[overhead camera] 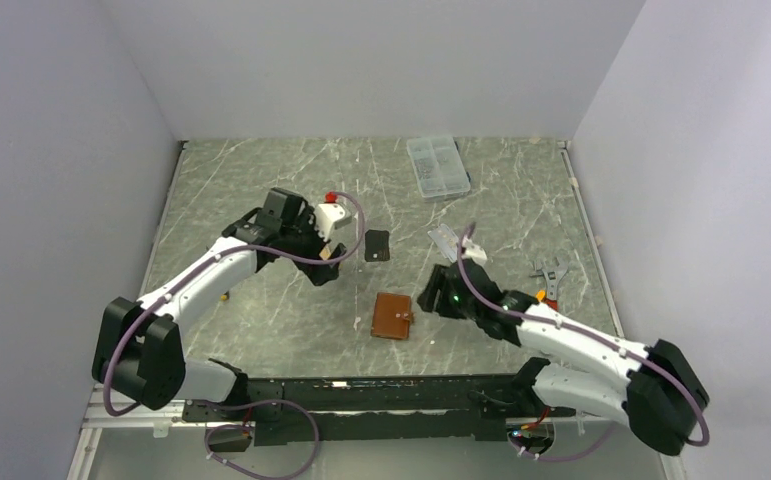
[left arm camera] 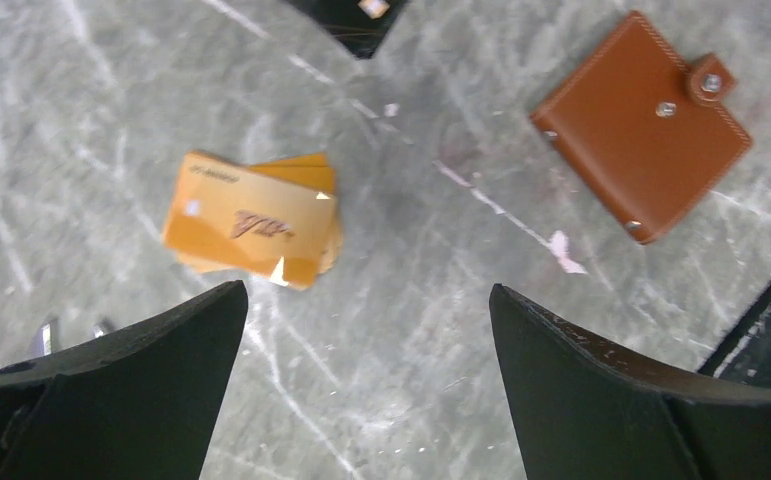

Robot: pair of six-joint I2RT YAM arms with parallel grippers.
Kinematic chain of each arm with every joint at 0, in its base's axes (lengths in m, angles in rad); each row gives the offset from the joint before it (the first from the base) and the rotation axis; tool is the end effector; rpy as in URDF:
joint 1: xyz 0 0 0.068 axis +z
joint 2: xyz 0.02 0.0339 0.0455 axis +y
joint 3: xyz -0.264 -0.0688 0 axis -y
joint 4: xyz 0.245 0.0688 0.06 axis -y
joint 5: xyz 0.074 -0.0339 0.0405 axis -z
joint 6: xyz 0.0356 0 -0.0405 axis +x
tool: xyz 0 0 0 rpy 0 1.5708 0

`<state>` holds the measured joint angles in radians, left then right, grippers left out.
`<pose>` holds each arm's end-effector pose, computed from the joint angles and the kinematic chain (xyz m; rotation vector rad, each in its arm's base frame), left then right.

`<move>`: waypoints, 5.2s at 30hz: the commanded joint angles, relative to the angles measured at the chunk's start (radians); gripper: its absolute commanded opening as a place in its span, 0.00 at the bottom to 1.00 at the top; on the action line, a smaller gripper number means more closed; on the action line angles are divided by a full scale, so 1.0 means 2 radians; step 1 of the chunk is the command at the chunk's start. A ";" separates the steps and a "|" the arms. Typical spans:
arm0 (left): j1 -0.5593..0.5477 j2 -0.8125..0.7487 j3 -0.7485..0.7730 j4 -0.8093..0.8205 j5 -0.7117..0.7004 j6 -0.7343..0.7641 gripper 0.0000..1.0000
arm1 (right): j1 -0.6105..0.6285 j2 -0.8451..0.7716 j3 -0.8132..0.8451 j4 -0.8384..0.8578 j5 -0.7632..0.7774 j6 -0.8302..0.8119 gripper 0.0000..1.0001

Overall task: Put the credit cards into the card holder
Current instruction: Open the card holder at the center of the board, then pick up the credit card from the center of the board.

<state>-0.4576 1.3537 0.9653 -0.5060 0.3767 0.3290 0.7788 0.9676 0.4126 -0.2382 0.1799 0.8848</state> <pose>0.2451 -0.1353 0.2505 1.0875 2.1937 -0.5199 0.1373 0.1265 0.1751 0.2182 2.4193 0.5875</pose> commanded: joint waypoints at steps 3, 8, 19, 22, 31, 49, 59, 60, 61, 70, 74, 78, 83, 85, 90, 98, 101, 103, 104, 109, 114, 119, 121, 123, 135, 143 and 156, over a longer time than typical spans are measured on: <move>0.063 -0.013 0.011 0.015 0.008 0.044 0.99 | -0.001 0.146 0.201 0.040 -0.038 -0.107 0.57; 0.103 0.025 0.016 0.045 -0.019 0.082 0.84 | -0.011 0.284 0.309 0.080 -0.109 -0.141 0.54; 0.147 0.058 -0.012 0.105 -0.005 0.182 0.95 | -0.058 0.482 0.442 0.165 -0.266 -0.114 0.53; 0.147 0.061 -0.014 0.121 -0.013 0.193 0.93 | -0.061 0.516 0.462 0.188 -0.292 -0.099 0.52; 0.146 0.072 -0.042 0.166 -0.014 0.233 0.91 | -0.062 0.587 0.478 0.273 -0.349 -0.034 0.47; 0.102 0.112 -0.067 0.215 -0.051 0.295 0.90 | -0.065 0.605 0.453 0.313 -0.356 -0.012 0.41; 0.092 0.125 -0.067 0.225 -0.057 0.298 0.86 | -0.065 0.625 0.457 0.312 -0.355 -0.008 0.37; 0.091 0.127 -0.065 0.225 -0.057 0.299 0.86 | -0.065 0.626 0.459 0.306 -0.352 -0.013 0.37; 0.090 0.129 -0.064 0.225 -0.056 0.297 0.85 | -0.064 0.627 0.462 0.299 -0.348 -0.019 0.37; 0.086 0.143 -0.055 0.225 -0.052 0.294 0.83 | -0.061 0.641 0.472 0.281 -0.341 -0.028 0.43; 0.078 0.155 -0.050 0.225 -0.057 0.298 0.82 | -0.055 0.645 0.471 0.279 -0.340 -0.028 0.43; 0.076 0.163 -0.045 0.226 -0.056 0.300 0.81 | -0.054 0.644 0.457 0.292 -0.339 -0.022 0.43; 0.076 0.165 -0.043 0.228 -0.051 0.303 0.81 | -0.054 0.649 0.450 0.307 -0.339 -0.011 0.37; 0.076 0.164 -0.045 0.229 -0.051 0.304 0.81 | -0.054 0.652 0.451 0.311 -0.339 -0.008 0.32; 0.076 0.160 -0.049 0.232 -0.046 0.305 0.81 | -0.055 0.653 0.449 0.332 -0.349 0.007 0.24; 0.076 0.169 -0.033 0.226 -0.050 0.298 0.79 | -0.053 0.625 0.418 0.391 -0.375 0.033 0.25; 0.076 0.168 -0.039 0.231 -0.051 0.299 0.79 | -0.051 0.622 0.408 0.412 -0.386 0.042 0.28; 0.076 0.167 -0.041 0.232 -0.053 0.298 0.79 | -0.050 0.616 0.402 0.427 -0.392 0.046 0.31; 0.076 0.166 -0.042 0.231 -0.053 0.298 0.79 | -0.051 0.613 0.398 0.437 -0.396 0.049 0.34; 0.076 0.166 -0.041 0.232 -0.055 0.299 0.78 | -0.051 0.605 0.396 0.447 -0.403 0.055 0.38; 0.076 0.166 -0.040 0.234 -0.055 0.296 0.78 | -0.050 0.607 0.391 0.465 -0.405 0.068 0.38; 0.076 0.163 -0.044 0.233 -0.054 0.296 0.77 | -0.054 0.596 0.384 0.490 -0.407 0.084 0.37; 0.076 0.162 -0.044 0.230 -0.054 0.296 0.77 | -0.054 0.593 0.388 0.488 -0.408 0.084 0.37; 0.076 0.162 -0.044 0.229 -0.053 0.297 0.76 | -0.054 0.591 0.390 0.488 -0.407 0.085 0.37; 0.077 0.155 -0.043 0.221 -0.044 0.297 0.75 | -0.054 0.614 0.385 0.488 -0.396 0.094 0.36; 0.077 0.150 -0.040 0.209 -0.026 0.306 0.73 | -0.050 0.637 0.412 0.469 -0.389 0.093 0.36; 0.088 0.152 -0.036 0.202 -0.014 0.310 0.70 | -0.046 0.644 0.419 0.434 -0.363 0.083 0.19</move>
<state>-0.2935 1.6669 0.8761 -0.0799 0.3023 0.9382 0.6846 2.2654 1.2236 0.6353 -0.5800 1.0653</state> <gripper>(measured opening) 0.705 0.256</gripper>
